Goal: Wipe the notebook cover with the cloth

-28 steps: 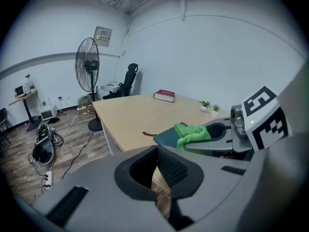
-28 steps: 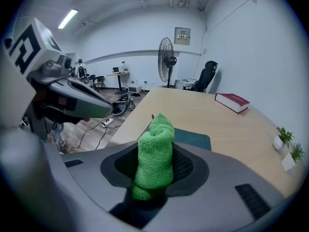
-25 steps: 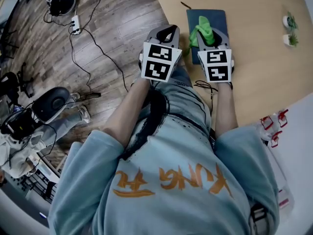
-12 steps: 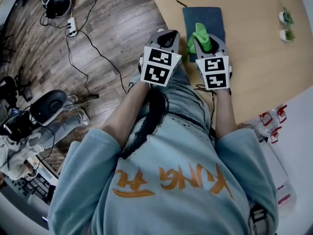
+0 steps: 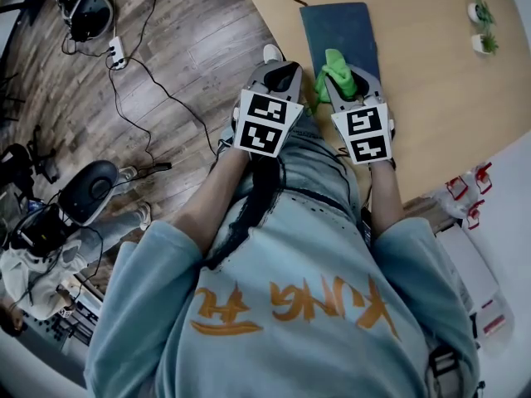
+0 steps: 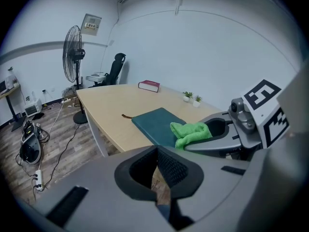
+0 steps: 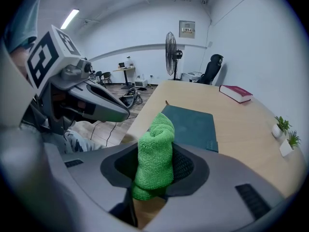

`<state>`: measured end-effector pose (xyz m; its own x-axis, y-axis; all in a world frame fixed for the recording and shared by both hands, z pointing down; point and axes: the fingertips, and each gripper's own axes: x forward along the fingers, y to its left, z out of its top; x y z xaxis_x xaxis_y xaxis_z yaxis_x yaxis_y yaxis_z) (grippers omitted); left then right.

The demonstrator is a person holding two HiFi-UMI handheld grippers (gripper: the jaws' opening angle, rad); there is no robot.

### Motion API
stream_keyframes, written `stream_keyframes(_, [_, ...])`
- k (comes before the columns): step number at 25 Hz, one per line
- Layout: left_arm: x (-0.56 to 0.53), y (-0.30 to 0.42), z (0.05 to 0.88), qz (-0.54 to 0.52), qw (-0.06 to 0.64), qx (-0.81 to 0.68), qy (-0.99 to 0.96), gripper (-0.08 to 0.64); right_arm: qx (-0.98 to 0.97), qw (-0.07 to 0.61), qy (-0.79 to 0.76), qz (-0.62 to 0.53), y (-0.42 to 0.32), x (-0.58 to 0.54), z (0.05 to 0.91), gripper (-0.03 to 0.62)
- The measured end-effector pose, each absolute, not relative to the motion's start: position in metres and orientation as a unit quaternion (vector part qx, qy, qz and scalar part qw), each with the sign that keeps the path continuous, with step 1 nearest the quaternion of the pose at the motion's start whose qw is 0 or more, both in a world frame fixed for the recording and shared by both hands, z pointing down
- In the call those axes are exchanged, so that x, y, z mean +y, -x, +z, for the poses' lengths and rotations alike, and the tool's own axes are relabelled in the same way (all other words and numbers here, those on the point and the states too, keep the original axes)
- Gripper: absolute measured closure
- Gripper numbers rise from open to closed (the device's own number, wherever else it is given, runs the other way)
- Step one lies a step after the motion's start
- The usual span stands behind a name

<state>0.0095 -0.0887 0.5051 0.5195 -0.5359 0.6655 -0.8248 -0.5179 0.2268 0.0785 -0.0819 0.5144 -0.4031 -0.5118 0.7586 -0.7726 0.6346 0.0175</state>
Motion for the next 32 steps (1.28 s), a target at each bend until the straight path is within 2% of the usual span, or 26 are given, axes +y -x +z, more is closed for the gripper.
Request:
stream_keyframes(6, [-0.101,-0.010,0.510,0.274,0.271,-0.409,-0.827,0.541,-0.824,0.383,-0.365,0.202,-0.080,-0.081,0.518,0.457])
stream_keyframes(14, [-0.109,-0.011,0.510,0.280,0.266,-0.413,-0.825,0.541,-0.847,0.312,-0.330,0.276,-0.085,-0.113,0.512,0.457])
stream_keyframes(26, [-0.162,-0.020,0.498,0.269,0.241,-0.431,-0.827,0.541,-0.834,0.236,-0.427,0.256,-0.107,-0.217,0.499,0.456])
stream_keyframes(32, [-0.196,-0.023,0.498,0.259,0.239,-0.449,-0.821,0.541,-0.828,0.243,-0.456,0.218,-0.107,-0.253,0.496,0.456])
